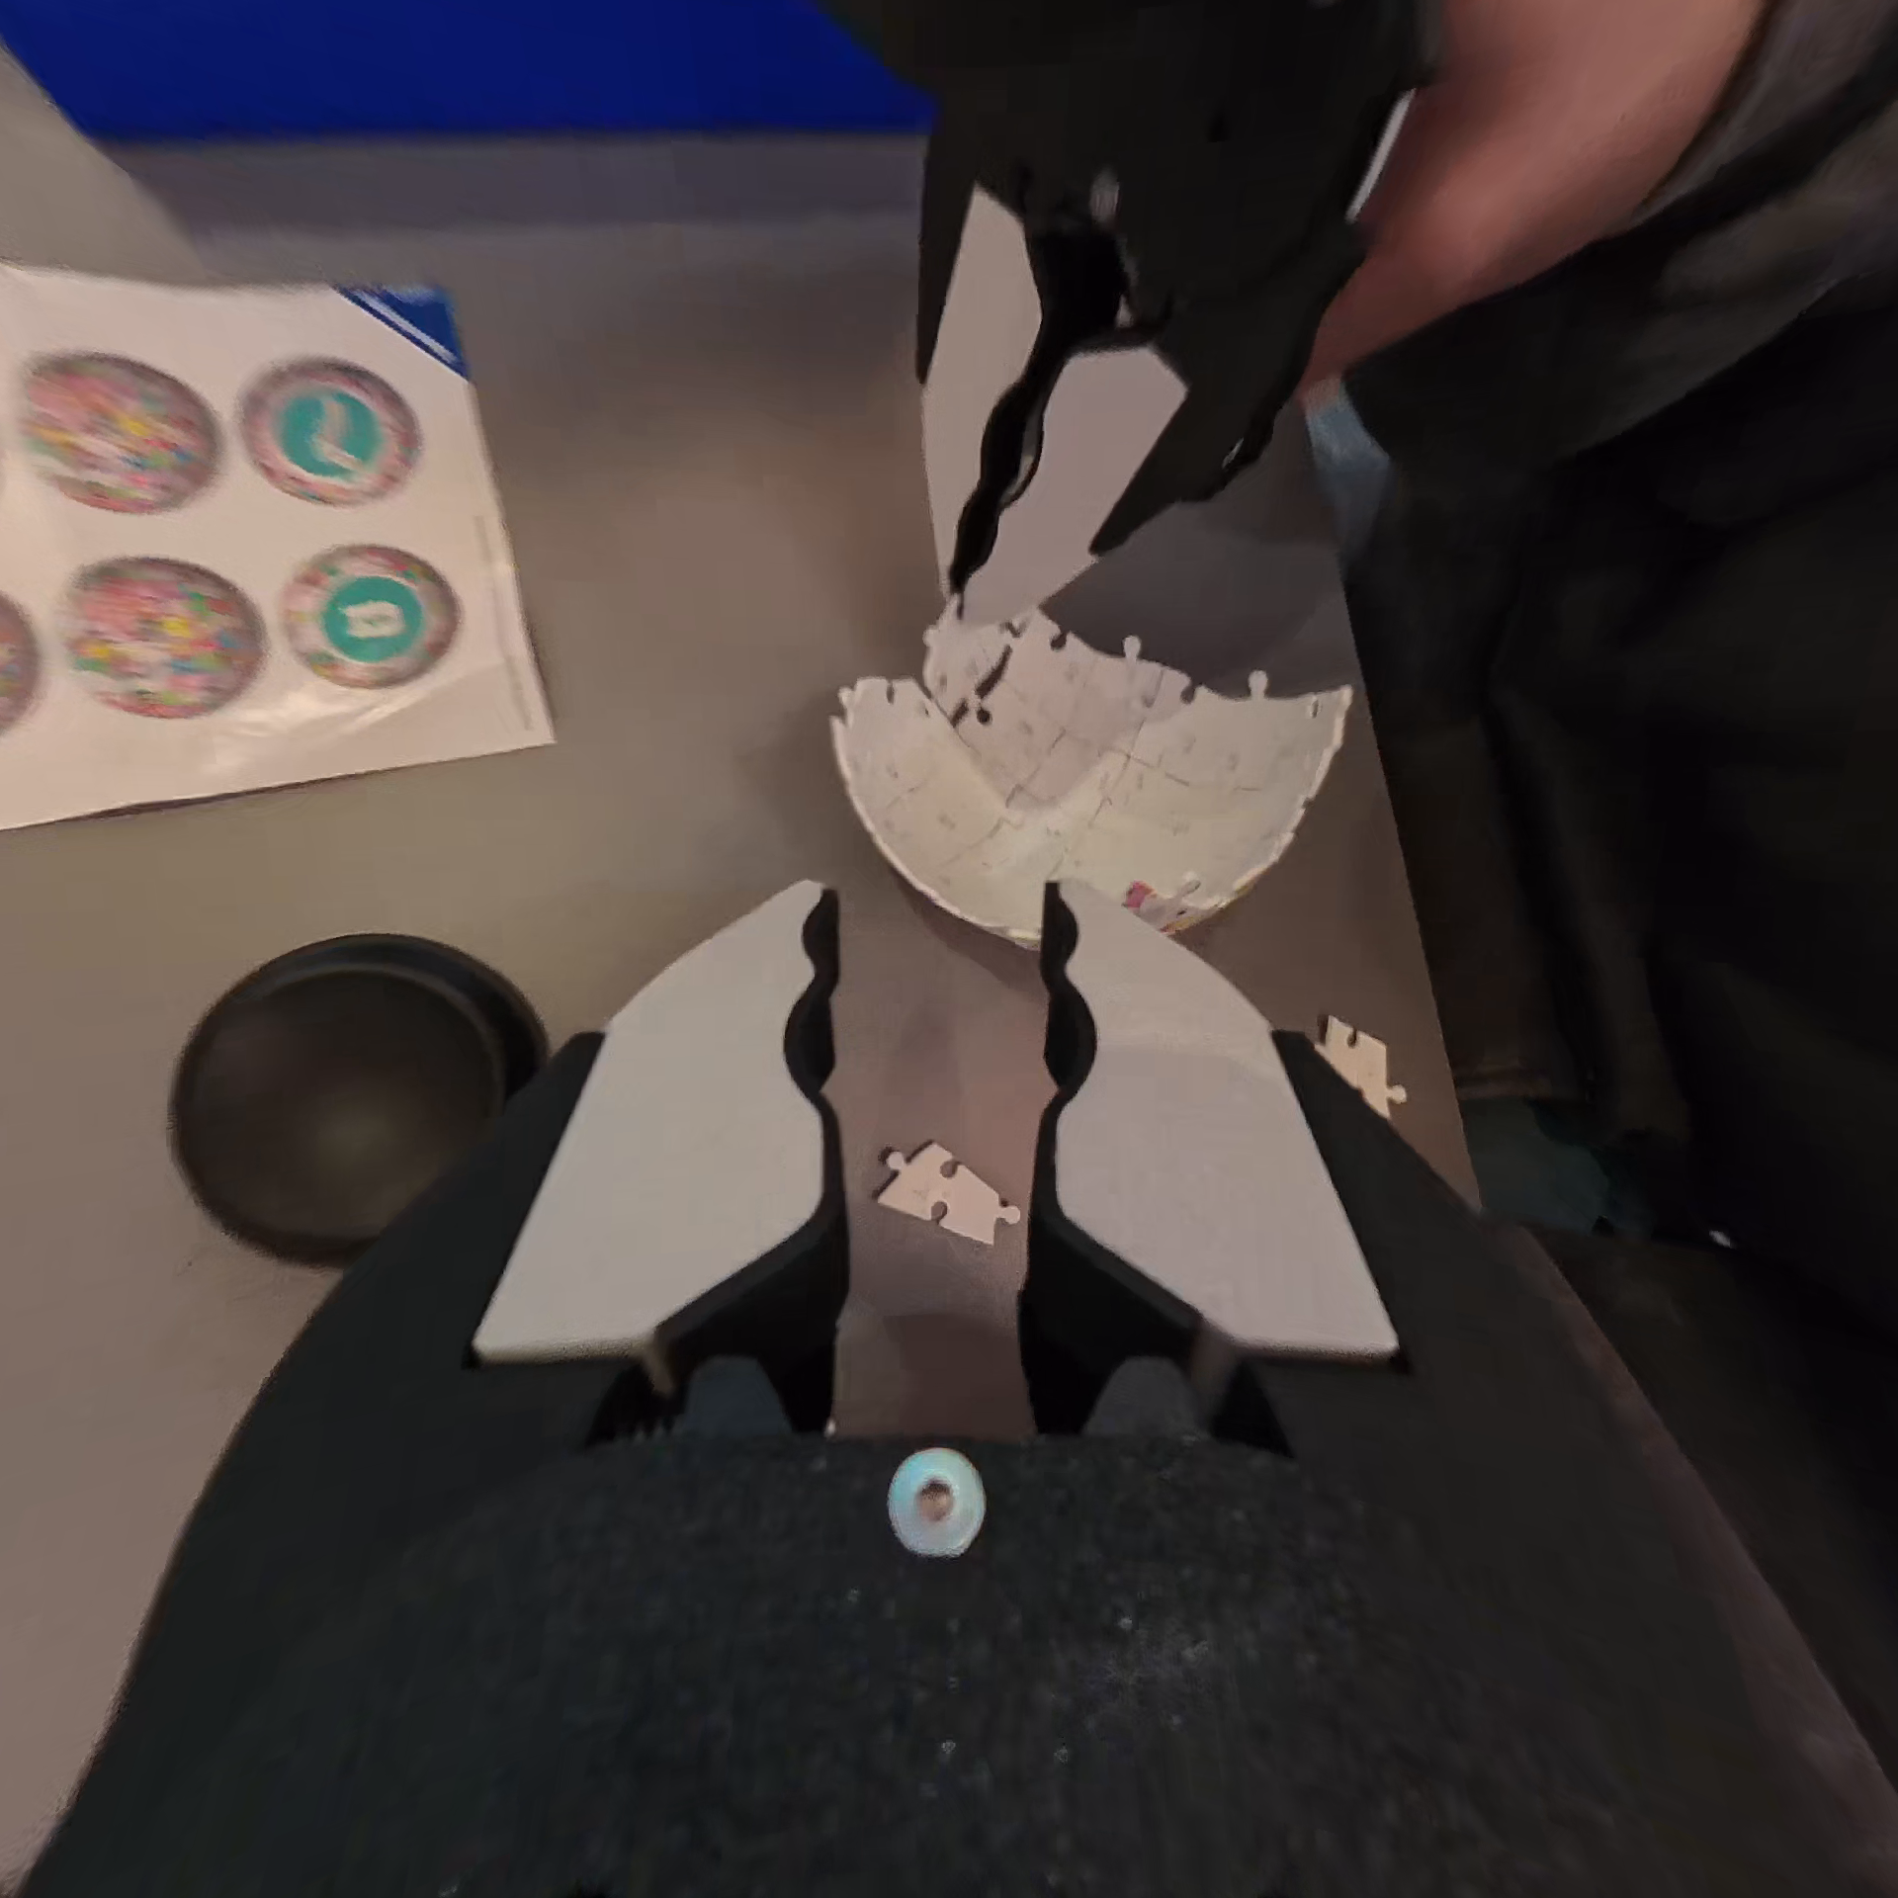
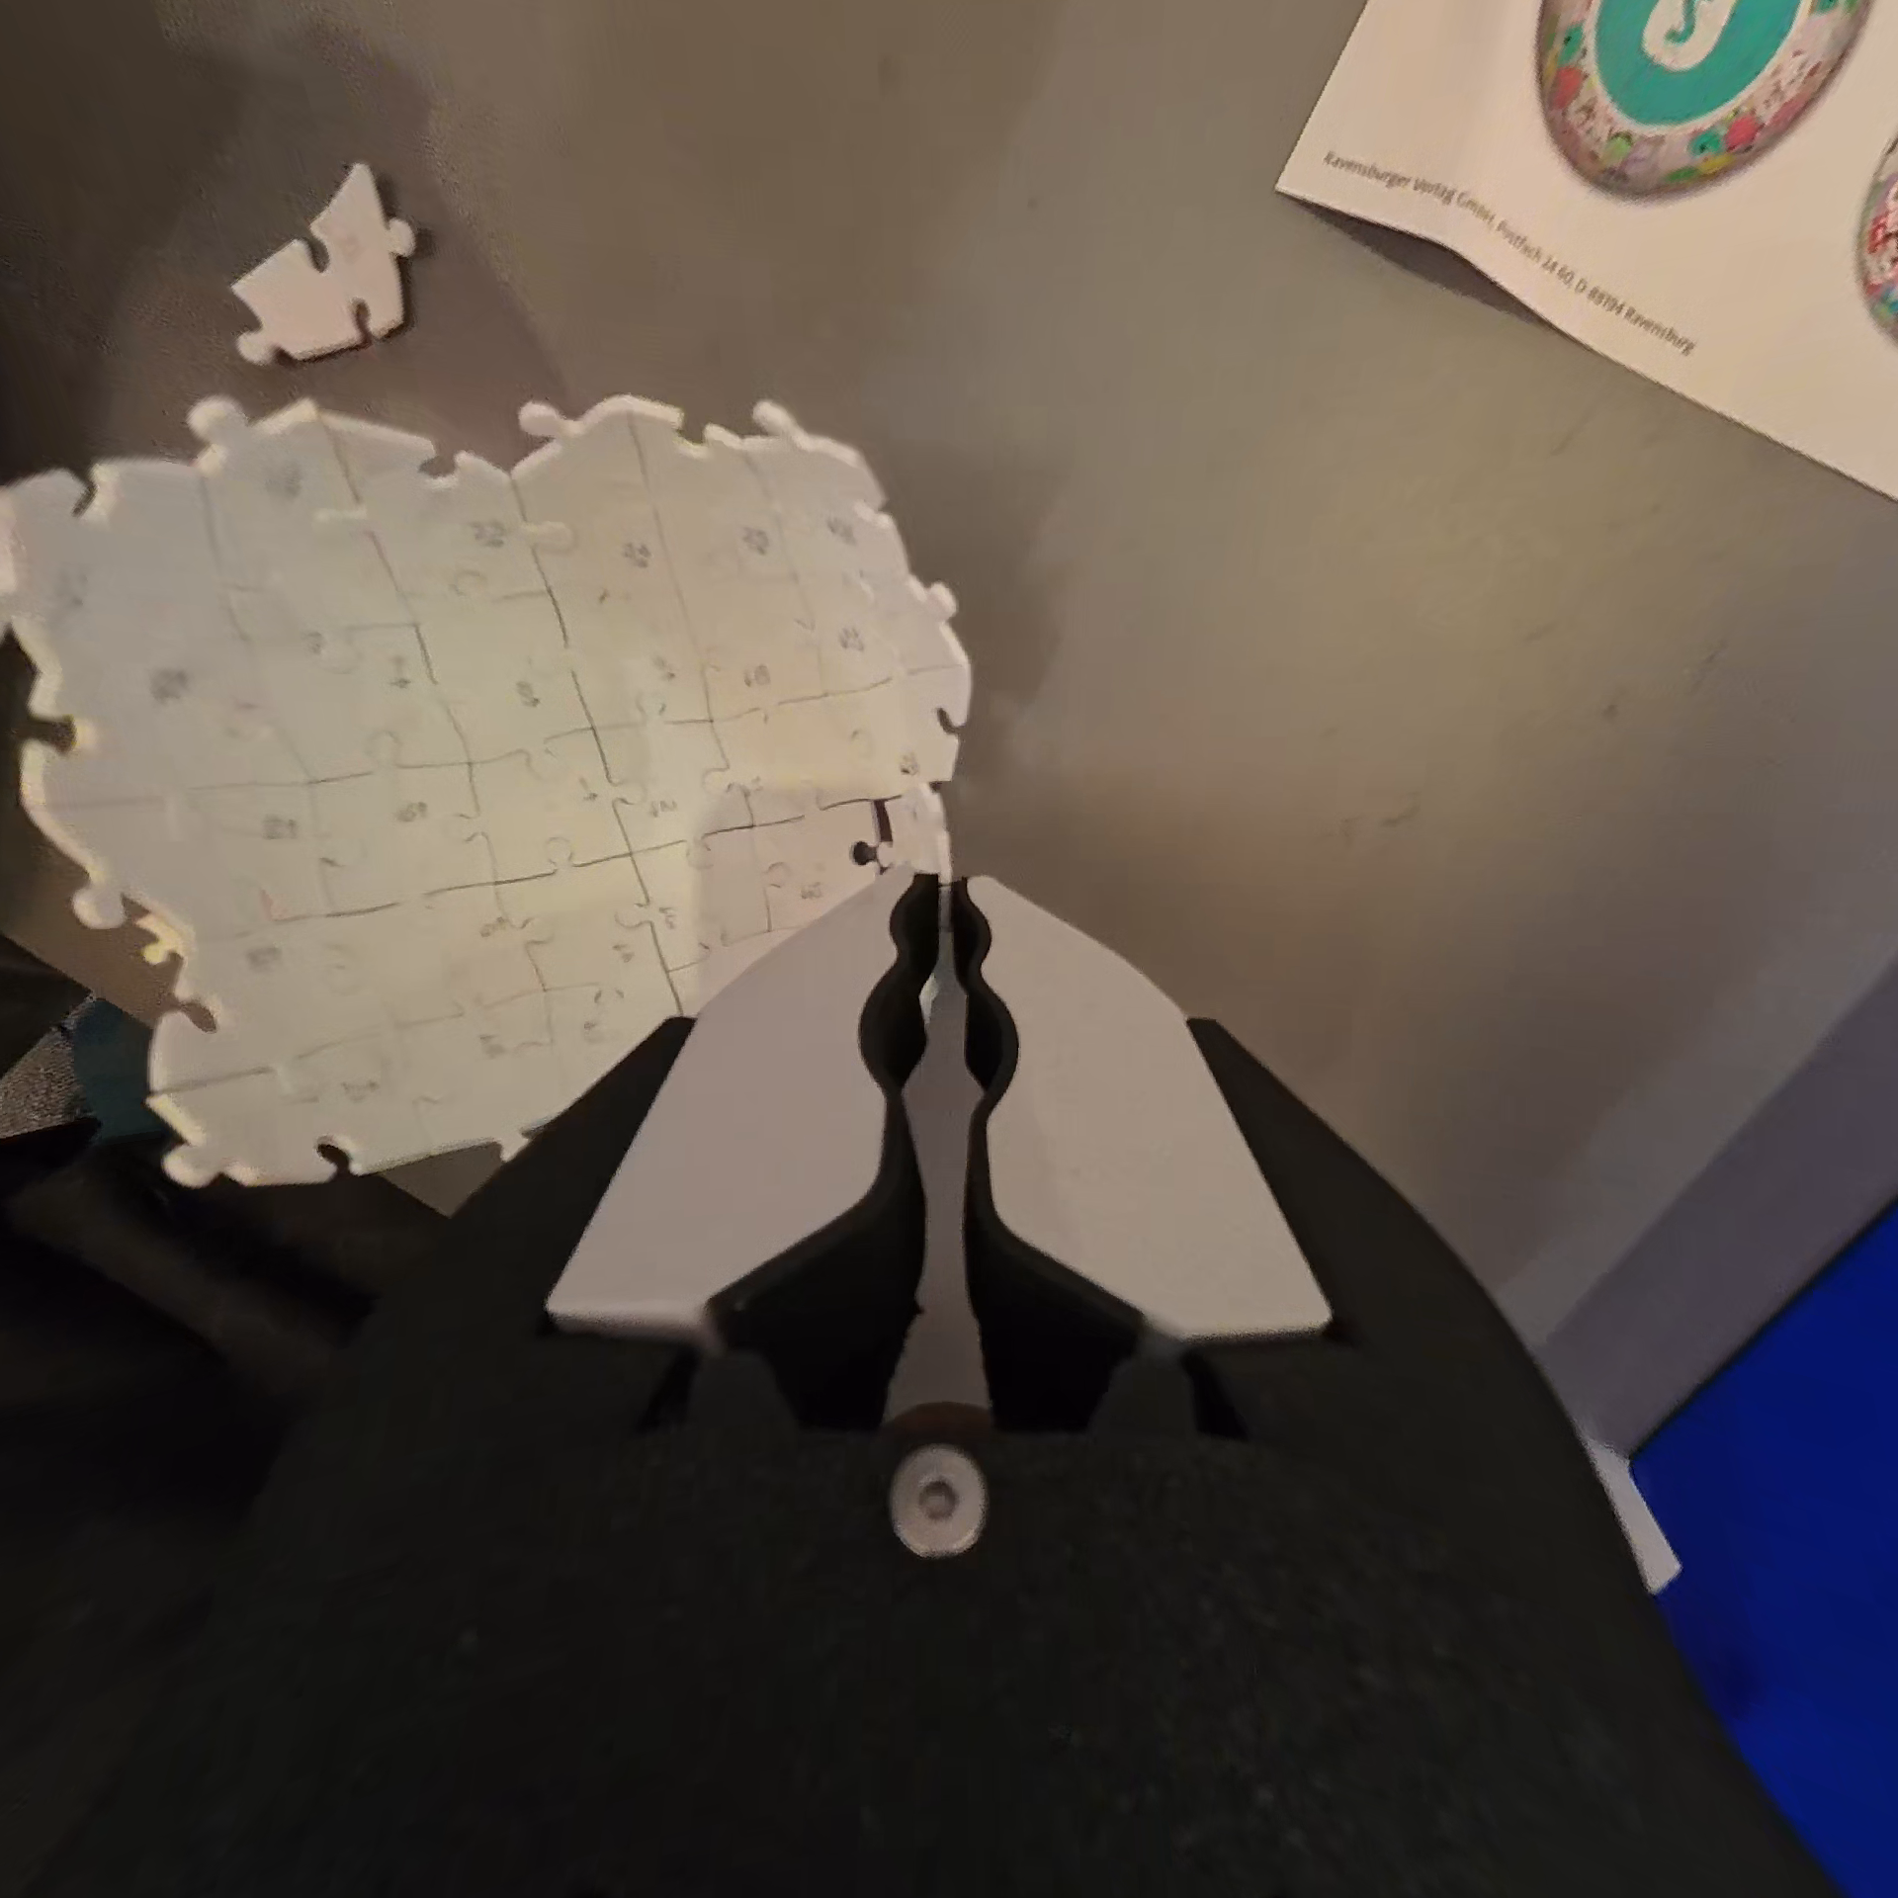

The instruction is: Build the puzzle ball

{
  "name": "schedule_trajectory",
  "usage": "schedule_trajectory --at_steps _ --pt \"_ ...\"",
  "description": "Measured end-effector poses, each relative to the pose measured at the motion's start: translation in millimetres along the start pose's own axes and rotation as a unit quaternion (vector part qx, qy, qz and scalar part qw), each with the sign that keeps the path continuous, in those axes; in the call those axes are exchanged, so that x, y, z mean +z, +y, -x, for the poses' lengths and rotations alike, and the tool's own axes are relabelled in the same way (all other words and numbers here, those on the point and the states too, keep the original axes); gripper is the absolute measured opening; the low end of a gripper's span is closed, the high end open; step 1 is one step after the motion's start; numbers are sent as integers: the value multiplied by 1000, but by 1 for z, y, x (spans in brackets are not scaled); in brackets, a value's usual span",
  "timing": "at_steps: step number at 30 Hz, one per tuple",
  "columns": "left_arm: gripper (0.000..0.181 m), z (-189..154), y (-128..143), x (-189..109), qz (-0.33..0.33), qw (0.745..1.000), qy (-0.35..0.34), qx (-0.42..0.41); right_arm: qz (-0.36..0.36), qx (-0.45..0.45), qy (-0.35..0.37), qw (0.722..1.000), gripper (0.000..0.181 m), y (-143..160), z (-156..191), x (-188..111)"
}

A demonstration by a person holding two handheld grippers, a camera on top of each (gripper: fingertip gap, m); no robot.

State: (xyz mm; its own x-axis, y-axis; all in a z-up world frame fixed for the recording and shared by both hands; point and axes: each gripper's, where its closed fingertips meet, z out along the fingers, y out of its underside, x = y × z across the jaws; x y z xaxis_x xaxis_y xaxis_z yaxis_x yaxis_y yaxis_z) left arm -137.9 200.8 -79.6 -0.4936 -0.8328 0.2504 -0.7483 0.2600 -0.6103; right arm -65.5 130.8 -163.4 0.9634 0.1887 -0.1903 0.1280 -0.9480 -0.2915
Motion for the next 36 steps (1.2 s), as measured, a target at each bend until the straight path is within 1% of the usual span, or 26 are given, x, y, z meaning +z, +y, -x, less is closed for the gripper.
schedule_trajectory --at_steps 1,4,7,9,11,14,16,18,20,21,25,28,31,36 --pt "40 0 -2 -9 -19 1000 -19 -2 -4 0 -5 1000 2 -1 0 0" --pt "58 -7 -3 -34 -68 995 -67 -21 -12 0 -19 1000 2 -2 1 1" --pt "63 -36 -4 -48 -122 989 -77 -23 -10 -5 -26 1000 2 -2 0 3" --pt "66 -55 -4 -48 -149 984 -99 -22 -13 -9 -33 999 2 -2 1 2" --pt "71 -68 1 -38 -162 977 -132 -35 -17 -8 -41 999 2 -2 0 1" --pt "80 -79 19 -4 -156 971 -171 -62 -20 -6 -53 998 2 0 -2 2" --pt "91 -78 31 18 -154 962 -211 -74 -19 -7 -61 998 2 2 -3 4" --pt "96 -75 36 35 -165 953 -243 -77 -20 -5 -71 997 2 2 -4 5" --pt "102 -64 39 47 -159 943 -280 -80 -23 -2 -82 996 2 2 -4 5" --pt "101 -58 39 50 -155 939 -295 -81 -23 -3 -85 996 2 2 -4 5" --pt "100 -52 26 62 -163 939 -294 -77 -21 -1 -97 995 2 3 -6 4" --pt "113 -45 22 68 -157 937 -303 -75 -23 4 -111 994 2 3 -6 5" --pt "118 -41 22 76 -153 938 -299 -80 -22 4 -124 992 2 2 -4 6" --pt "125 -43 23 86 -162 933 -307 -95 -22 8 -133 991 3 2 -4 7"
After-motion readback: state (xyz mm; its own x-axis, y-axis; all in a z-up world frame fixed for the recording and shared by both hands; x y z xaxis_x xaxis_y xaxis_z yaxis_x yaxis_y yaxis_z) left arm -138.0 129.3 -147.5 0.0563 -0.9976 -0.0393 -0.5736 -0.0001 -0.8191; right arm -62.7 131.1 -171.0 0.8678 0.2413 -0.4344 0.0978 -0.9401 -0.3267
